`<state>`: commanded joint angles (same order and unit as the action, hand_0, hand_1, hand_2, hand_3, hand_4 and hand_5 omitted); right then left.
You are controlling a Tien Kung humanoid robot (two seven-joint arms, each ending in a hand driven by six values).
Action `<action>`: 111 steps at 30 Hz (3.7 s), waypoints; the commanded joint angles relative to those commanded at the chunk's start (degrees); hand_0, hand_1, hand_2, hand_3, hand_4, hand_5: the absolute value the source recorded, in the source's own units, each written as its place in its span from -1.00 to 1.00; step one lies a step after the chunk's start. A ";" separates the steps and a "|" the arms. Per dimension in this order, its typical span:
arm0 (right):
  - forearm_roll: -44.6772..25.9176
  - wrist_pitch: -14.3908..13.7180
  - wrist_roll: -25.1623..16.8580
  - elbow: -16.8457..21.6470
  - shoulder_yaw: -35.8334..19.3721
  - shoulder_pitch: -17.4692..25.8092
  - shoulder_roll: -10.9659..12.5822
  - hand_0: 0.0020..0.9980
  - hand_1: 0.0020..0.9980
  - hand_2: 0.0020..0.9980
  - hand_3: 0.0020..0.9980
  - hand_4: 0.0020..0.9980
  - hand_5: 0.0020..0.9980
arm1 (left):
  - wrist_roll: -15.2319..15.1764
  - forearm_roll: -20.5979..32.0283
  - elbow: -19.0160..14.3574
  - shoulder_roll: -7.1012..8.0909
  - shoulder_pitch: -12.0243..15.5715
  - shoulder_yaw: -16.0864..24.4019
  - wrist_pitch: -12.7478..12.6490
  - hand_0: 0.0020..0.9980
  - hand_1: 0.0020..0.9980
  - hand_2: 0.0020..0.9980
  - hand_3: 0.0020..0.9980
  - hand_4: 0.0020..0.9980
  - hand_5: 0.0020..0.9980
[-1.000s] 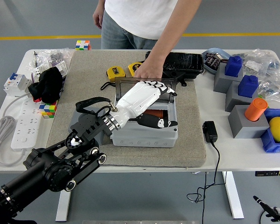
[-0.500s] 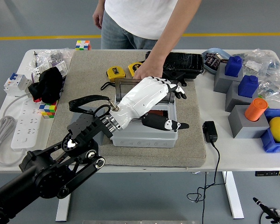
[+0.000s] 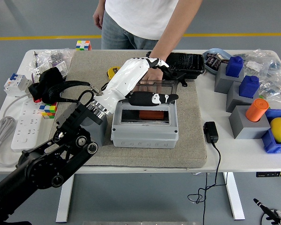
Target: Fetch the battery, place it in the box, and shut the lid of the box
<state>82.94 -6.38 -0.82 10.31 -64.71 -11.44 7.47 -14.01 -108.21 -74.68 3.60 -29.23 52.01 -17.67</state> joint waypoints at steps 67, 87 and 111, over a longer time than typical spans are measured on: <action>0.14 -0.09 0.13 0.00 -0.72 -0.20 0.65 0.76 0.65 0.60 0.68 1.00 1.00 | 22.15 -16.55 -12.51 10.96 1.36 -0.52 22.37 0.99 0.58 0.46 0.54 1.00 1.00; -0.16 -0.23 0.12 0.00 -0.90 -0.51 1.15 0.75 0.64 0.59 0.68 1.00 1.00 | 23.13 -11.73 -20.56 21.35 0.57 -10.42 24.45 1.00 0.60 0.47 0.56 1.00 1.00; 0.08 -0.31 0.23 0.00 -0.97 -0.23 0.98 0.75 0.64 0.59 0.68 1.00 1.00 | 20.76 -9.59 -19.96 21.91 3.44 -8.19 23.14 1.00 0.60 0.47 0.58 1.00 1.00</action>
<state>83.01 -6.70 -0.59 10.31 -65.69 -11.67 8.45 6.75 -117.80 -94.64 25.51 -25.80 43.83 5.47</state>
